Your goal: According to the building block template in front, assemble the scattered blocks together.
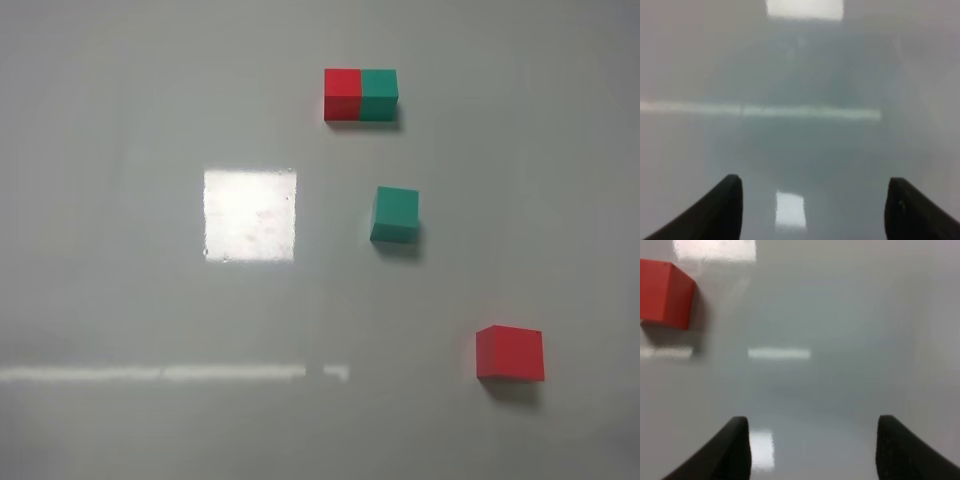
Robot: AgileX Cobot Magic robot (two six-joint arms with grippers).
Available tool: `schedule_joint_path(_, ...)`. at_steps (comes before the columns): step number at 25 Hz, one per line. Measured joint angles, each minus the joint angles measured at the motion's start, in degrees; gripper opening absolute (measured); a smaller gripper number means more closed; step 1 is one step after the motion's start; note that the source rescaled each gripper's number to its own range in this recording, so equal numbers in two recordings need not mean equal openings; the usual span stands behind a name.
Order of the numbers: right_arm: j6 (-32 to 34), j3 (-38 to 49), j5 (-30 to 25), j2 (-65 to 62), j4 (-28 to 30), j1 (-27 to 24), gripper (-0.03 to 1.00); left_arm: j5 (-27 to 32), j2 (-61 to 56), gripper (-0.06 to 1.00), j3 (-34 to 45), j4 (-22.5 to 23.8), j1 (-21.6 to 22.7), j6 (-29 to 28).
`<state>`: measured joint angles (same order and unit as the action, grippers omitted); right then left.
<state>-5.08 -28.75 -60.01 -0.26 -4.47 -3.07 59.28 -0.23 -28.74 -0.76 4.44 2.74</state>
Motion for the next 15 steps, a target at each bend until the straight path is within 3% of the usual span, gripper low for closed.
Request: schedule_joint_path(15, 1.42, 0.00, 0.17, 0.00, -0.28, 0.00, 0.32, 0.00, 0.00, 0.51, 0.00, 0.00, 0.00, 0.00)
